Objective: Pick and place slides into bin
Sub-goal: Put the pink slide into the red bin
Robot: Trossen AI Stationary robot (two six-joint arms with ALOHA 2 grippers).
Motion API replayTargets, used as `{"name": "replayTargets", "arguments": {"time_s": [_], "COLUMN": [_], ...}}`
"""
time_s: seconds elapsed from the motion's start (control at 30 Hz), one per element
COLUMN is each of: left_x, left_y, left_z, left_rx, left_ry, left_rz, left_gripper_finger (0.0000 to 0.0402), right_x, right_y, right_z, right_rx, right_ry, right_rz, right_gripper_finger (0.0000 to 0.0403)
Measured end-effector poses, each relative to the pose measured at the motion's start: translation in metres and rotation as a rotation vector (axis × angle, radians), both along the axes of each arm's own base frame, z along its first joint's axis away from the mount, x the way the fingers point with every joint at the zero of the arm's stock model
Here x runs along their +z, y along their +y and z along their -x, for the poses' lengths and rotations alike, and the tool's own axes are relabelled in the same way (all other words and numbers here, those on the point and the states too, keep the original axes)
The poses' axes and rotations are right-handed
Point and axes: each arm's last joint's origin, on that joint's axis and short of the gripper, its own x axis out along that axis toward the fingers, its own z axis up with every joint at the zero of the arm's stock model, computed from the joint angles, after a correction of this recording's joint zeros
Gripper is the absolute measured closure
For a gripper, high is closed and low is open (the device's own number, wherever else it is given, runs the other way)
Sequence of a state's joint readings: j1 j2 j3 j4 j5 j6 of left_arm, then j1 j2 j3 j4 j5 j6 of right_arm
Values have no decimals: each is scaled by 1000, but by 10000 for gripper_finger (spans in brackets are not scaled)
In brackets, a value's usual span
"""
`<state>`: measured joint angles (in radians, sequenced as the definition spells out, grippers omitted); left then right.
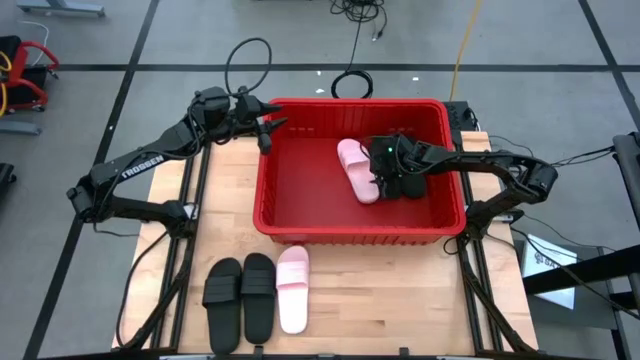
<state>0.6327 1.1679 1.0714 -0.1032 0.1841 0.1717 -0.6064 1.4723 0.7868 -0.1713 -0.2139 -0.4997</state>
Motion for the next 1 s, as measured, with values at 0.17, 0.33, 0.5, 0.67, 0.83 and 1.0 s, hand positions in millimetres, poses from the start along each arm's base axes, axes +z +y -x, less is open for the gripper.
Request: {"name": "replayTargets", "arguments": {"time_s": [0.17, 0.33, 0.5, 0.67, 0.83, 1.0], "left_x": [0, -1, 0, 2, 2, 4], "left_y": [0, 0, 0, 0, 0, -5], "left_z": [0, 0, 0, 0, 0, 4], "left_rx": [2, 2, 2, 3, 5, -9], "left_ry": [-5, -2, -8, -28, -29, -2], "left_rz": [14, 19, 14, 5, 12, -16], "left_gripper_finger": [227, 227, 227, 227, 227, 227], "right_x": [6, 15, 24, 20, 17, 19], "right_y": [-4, -9, -13, -17, -17, -18], "right_z": [-6, -13, -19, -24, -25, -26], "right_rx": [-4, -7, -26, -48, -63, -59], "right_ry": [-76, -190, -287, -274, -271, -290], "right_rz": [50, 125, 167, 132, 111, 130], "right_gripper_finger": [232, 232, 232, 232, 232, 232]}}
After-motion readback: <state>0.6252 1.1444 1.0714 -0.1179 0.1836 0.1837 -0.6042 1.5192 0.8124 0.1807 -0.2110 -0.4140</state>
